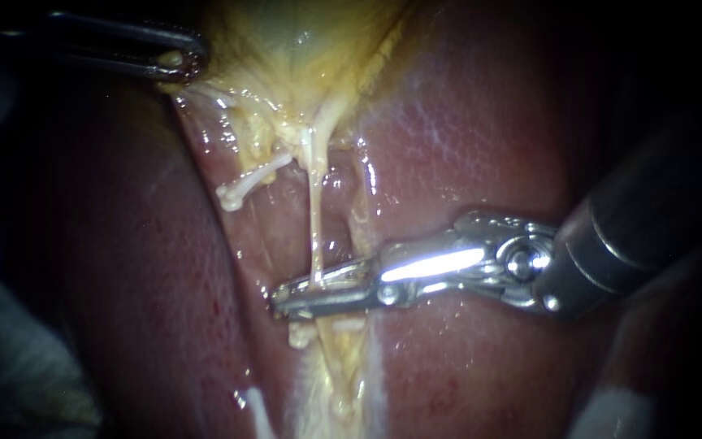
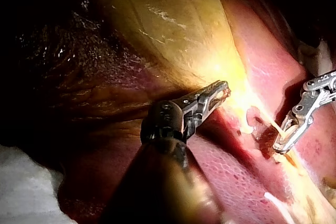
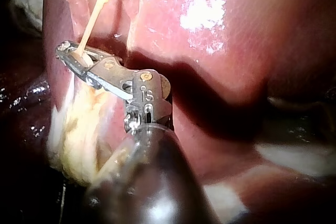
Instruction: Going back first clip right tube
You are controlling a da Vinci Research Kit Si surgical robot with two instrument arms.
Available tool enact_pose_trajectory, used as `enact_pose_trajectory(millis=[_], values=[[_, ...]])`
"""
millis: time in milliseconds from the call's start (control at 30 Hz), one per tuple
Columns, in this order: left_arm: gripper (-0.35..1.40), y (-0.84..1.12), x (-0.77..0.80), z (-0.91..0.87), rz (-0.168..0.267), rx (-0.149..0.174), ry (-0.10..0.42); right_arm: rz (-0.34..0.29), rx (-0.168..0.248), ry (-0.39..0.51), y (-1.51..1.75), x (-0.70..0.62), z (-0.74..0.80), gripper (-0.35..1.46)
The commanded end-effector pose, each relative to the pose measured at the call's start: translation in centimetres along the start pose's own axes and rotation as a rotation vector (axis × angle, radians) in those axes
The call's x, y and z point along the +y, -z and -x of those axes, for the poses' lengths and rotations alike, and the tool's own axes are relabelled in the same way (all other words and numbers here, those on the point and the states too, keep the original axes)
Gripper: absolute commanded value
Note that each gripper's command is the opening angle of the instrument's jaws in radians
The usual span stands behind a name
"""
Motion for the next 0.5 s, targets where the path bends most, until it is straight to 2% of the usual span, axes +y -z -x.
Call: enact_pose_trajectory(millis=[33,67,133,167,200,367,500], values=[[-0.35,0.0,0.0,0.0,-0.001,0.001,0.0,0.001,0.0,0.0,-0.01,0.01,0.0,-0.24],[-0.35,0.0,0.0,0.0,-0.001,0.001,0.0,0.005,0.004,0.001,-0.01,0.02,0.0,-0.08],[-0.35,0.0,0.0,0.0,-0.001,0.001,0.0,0.03,0.021,0.097,-0.01,0.04,0.01,0.15],[-0.35,0.0,0.0,0.0,-0.001,0.001,0.0,0.045,0.028,0.11,-0.01,0.06,0.0,0.27],[-0.35,0.0,0.0,0.0,-0.001,0.001,0.0,0.062,0.035,0.133,-0.01,0.08,0.0,0.32],[-0.35,0.0,0.0,0.0,-0.001,0.001,0.0,0.091,0.039,0.215,0.04,0.2,-0.04,0.43],[-0.35,0.0,-0.01,0.0,-0.001,0.001,0.0,0.14,0.007,0.284,0.1,0.26,-0.05,0.45]])
